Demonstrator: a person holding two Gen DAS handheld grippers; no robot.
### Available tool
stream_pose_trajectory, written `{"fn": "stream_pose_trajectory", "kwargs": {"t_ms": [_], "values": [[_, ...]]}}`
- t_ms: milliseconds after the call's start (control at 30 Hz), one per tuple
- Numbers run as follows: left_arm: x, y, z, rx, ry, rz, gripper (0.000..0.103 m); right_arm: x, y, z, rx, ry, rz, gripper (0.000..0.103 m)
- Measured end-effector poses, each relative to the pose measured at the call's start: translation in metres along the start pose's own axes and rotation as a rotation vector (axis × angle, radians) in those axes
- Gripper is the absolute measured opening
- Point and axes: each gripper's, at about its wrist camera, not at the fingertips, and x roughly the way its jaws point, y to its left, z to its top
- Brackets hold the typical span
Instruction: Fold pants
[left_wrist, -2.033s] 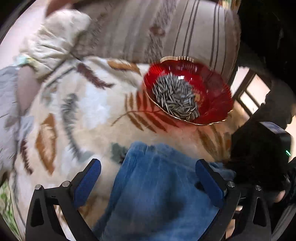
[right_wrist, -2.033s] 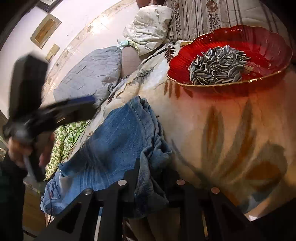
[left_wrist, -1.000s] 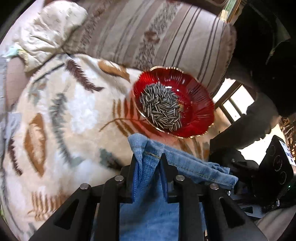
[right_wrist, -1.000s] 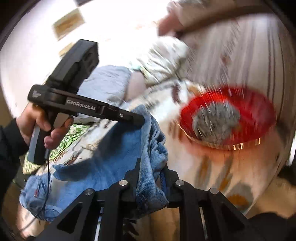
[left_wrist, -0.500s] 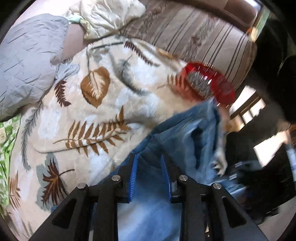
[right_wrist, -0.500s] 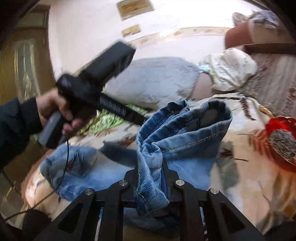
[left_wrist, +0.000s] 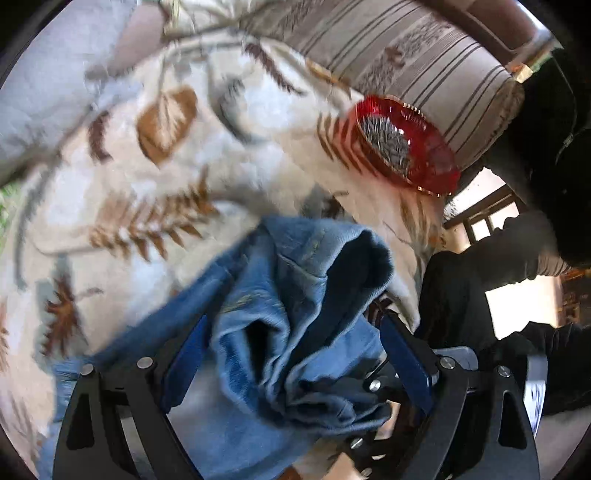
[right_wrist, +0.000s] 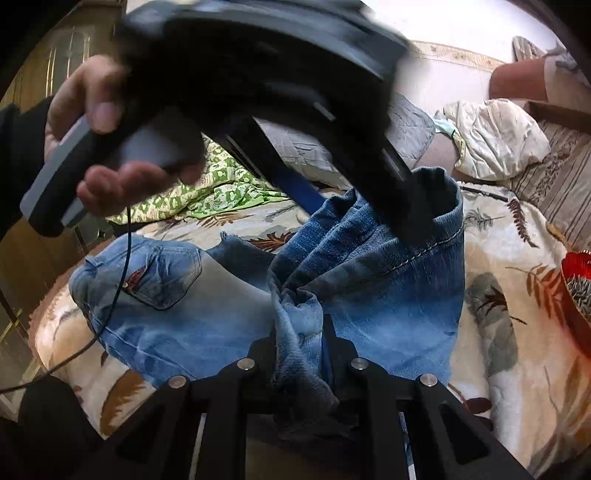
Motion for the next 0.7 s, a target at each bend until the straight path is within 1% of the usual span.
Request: {"fn": "stream_pose_trajectory", "kwargs": {"t_ms": [33, 67, 100, 133, 167, 200, 267, 300, 333, 367, 400, 433, 467, 500, 533, 567, 600, 633, 667, 700], "values": [[0.004, 0.002, 0.001, -0.016, -0.002, -0.021, 0.060, 0.001, 0.002, 0.000, -0.008, 0.001, -0.005, 0.018], [0.003, 0.005, 0.002, -0.024, -0.006, -0.020, 0.017, 0.000, 0.003, -0.001, -0.019, 0.002, -0.008, 0.018], [0.002, 0.010, 0.002, -0.042, -0.011, -0.017, 0.015, 0.000, 0.007, -0.001, -0.045, 0.003, -0.024, 0.018], [0.000, 0.022, 0.001, -0.084, -0.024, -0.014, 0.014, -0.001, 0.009, -0.002, -0.067, 0.002, -0.039, 0.018], [0.001, 0.029, -0.001, -0.105, -0.022, -0.010, 0.014, 0.000, 0.011, -0.003, -0.086, 0.002, -0.049, 0.018], [0.003, 0.039, -0.004, -0.130, -0.013, -0.004, 0.014, 0.002, 0.014, -0.003, -0.106, 0.006, -0.059, 0.018], [0.018, 0.063, -0.015, -0.176, 0.035, 0.034, 0.014, 0.010, 0.020, -0.004, -0.138, 0.034, -0.069, 0.018], [0.025, 0.073, -0.020, -0.194, 0.055, 0.053, 0.014, 0.017, 0.024, -0.006, -0.153, 0.060, -0.068, 0.021], [0.035, 0.084, -0.026, -0.223, 0.081, 0.068, 0.014, 0.028, 0.030, -0.009, -0.172, 0.108, -0.061, 0.021], [0.043, 0.090, -0.030, -0.237, 0.095, 0.066, 0.014, 0.040, 0.036, -0.013, -0.198, 0.157, -0.070, 0.024], [0.047, 0.094, -0.033, -0.245, 0.096, 0.059, 0.015, 0.048, 0.041, -0.017, -0.228, 0.185, -0.086, 0.025], [0.050, 0.100, -0.034, -0.271, 0.089, 0.043, 0.016, 0.051, 0.046, -0.020, -0.254, 0.189, -0.108, 0.025], [0.049, 0.101, -0.034, -0.281, 0.087, 0.035, 0.017, 0.050, 0.049, -0.021, -0.266, 0.183, -0.122, 0.028], [0.047, 0.100, -0.034, -0.277, 0.083, 0.034, 0.018, 0.049, 0.050, -0.021, -0.267, 0.184, -0.115, 0.035], [0.042, 0.097, -0.035, -0.260, 0.070, 0.038, 0.025, 0.046, 0.048, -0.020, -0.261, 0.181, -0.101, 0.042], [0.033, 0.094, -0.036, -0.255, 0.047, 0.054, 0.043, 0.041, 0.046, -0.020, -0.248, 0.175, -0.080, 0.063], [0.024, 0.094, -0.036, -0.259, 0.025, 0.066, 0.056, 0.031, 0.042, -0.020, -0.223, 0.157, -0.045, 0.075], [0.009, 0.092, -0.038, -0.272, -0.027, 0.086, 0.077, 0.022, 0.039, -0.019, -0.205, 0.135, -0.028, 0.078], [0.000, 0.091, -0.038, -0.279, -0.057, 0.090, 0.083, 0.010, 0.035, -0.018, -0.185, 0.106, -0.021, 0.079], [-0.014, 0.090, -0.040, -0.289, -0.101, 0.089, 0.083, -0.002, 0.031, -0.015, -0.168, 0.082, -0.008, 0.079]]}}
